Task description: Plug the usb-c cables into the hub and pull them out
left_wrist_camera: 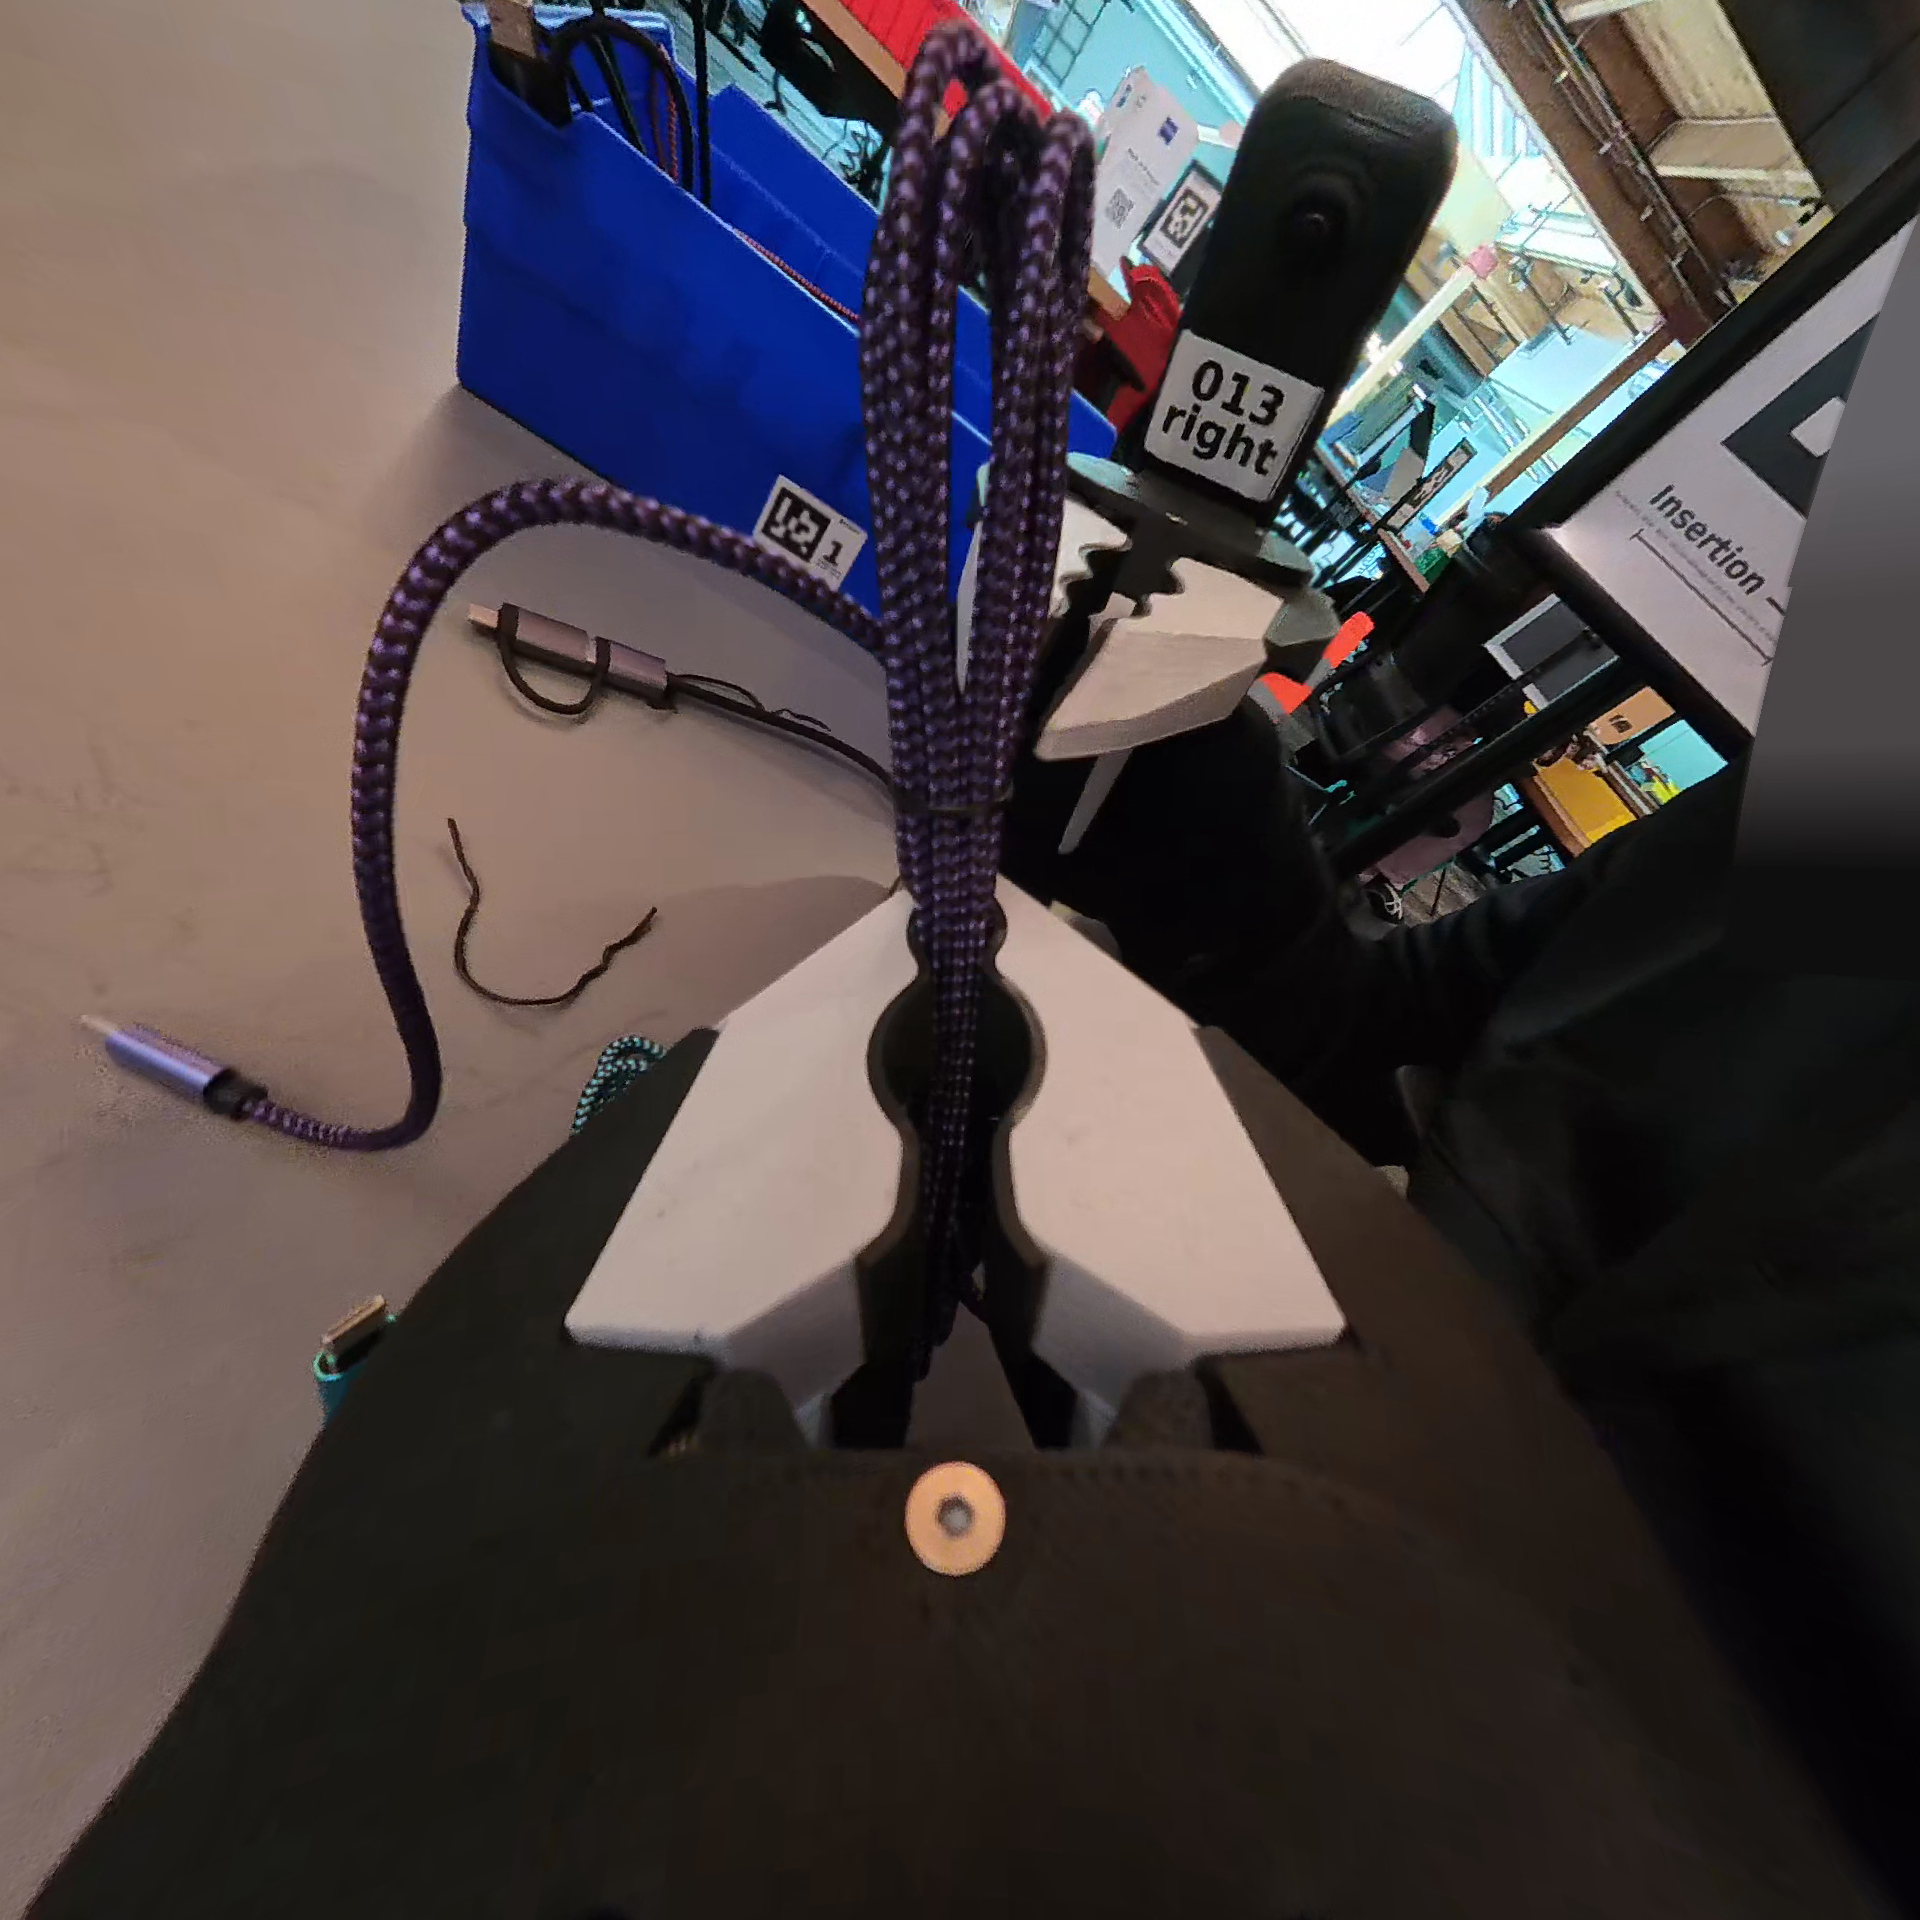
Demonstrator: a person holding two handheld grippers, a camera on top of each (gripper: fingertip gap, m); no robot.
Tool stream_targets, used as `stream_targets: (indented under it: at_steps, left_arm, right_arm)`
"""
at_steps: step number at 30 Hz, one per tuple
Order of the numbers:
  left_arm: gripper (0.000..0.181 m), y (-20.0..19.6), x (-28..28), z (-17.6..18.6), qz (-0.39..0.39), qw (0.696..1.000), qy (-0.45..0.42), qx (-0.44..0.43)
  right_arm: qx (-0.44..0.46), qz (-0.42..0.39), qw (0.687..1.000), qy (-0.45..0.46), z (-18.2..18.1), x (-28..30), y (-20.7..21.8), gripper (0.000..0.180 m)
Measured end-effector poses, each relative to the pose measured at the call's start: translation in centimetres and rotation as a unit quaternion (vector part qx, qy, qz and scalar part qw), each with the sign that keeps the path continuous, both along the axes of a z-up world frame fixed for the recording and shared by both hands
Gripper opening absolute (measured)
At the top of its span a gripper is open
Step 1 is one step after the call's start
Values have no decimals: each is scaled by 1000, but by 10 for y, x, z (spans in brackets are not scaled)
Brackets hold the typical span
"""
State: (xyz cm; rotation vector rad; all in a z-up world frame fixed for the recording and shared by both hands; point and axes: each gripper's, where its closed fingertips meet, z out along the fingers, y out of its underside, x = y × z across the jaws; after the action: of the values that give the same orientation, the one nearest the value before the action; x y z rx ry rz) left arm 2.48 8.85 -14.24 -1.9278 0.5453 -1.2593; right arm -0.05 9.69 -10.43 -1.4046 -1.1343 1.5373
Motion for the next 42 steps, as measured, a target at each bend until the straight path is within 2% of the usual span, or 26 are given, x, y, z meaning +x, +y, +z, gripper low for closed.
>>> stream_targets:
  at_steps: [3,5,10,14,17,20,23,24,25,27,28,30,32,34,36,37,39,42]
  left_arm:
    - [0,0,0,-2,2,1000,7,3]
    - [0,1,0,-2,2,1000,7,4]
    - [0,0,1,-2,1,1000,13,7]
    - [0,0,2,-2,-1,1000,11,5]
    - [0,-1,2,-3,-6,1000,-2,-14]
    - [0,0,1,-3,-11,998,-38,-52]
    - [0,1,0,-3,-16,992,-74,-96]
    - [0,2,-1,-3,-18,989,-92,-114]
    - [0,2,-1,-3,-21,985,-110,-134]
    - [0,5,-4,-4,-16,978,-136,-159]
    - [0,6,-5,-4,-10,977,-138,-164]
    - [0,6,-6,-7,0,981,-120,-154]
    - [0,6,-6,-9,9,987,-95,-130]
    - [0,10,-11,-8,23,991,-80,-105]
    - [0,10,-13,-4,24,995,-64,-73]
    - [0,10,-12,-4,26,997,-49,-61]
    - [0,8,-9,-6,22,999,-20,-43]
    - [0,7,-6,-7,22,999,-11,-34]
  right_arm:
    - [3,-2,1000,-2,-1,0,1,2]
    - [6,-2,1000,-5,-2,-1,0,12]
    - [-1,0,1000,-12,-5,-2,-1,1]
    - [22,-12,1000,-15,-5,-1,0,0]
    - [71,-29,997,-30,-6,-1,0,0]
    - [182,-69,977,-83,-10,-3,3,0]
    - [307,-106,935,-141,-15,-5,8,0]
    - [371,-122,906,-161,-17,-5,11,0]
    - [449,-143,863,-183,-19,-6,14,0]
    - [586,-174,760,-220,-22,-8,15,0]
    - [599,-180,748,-225,-23,-10,14,0]
    - [565,-178,778,-209,-25,-11,13,0]
    - [495,-166,834,-179,-24,-10,12,0]
    - [384,-157,902,-120,-11,-7,10,2]
    - [236,-113,962,-76,-7,-7,6,10]
    - [170,-92,979,-67,-10,-8,6,15]
    - [91,-62,992,-56,-17,-10,7,17]
    - [39,-35,998,-25,-14,-11,1,11]
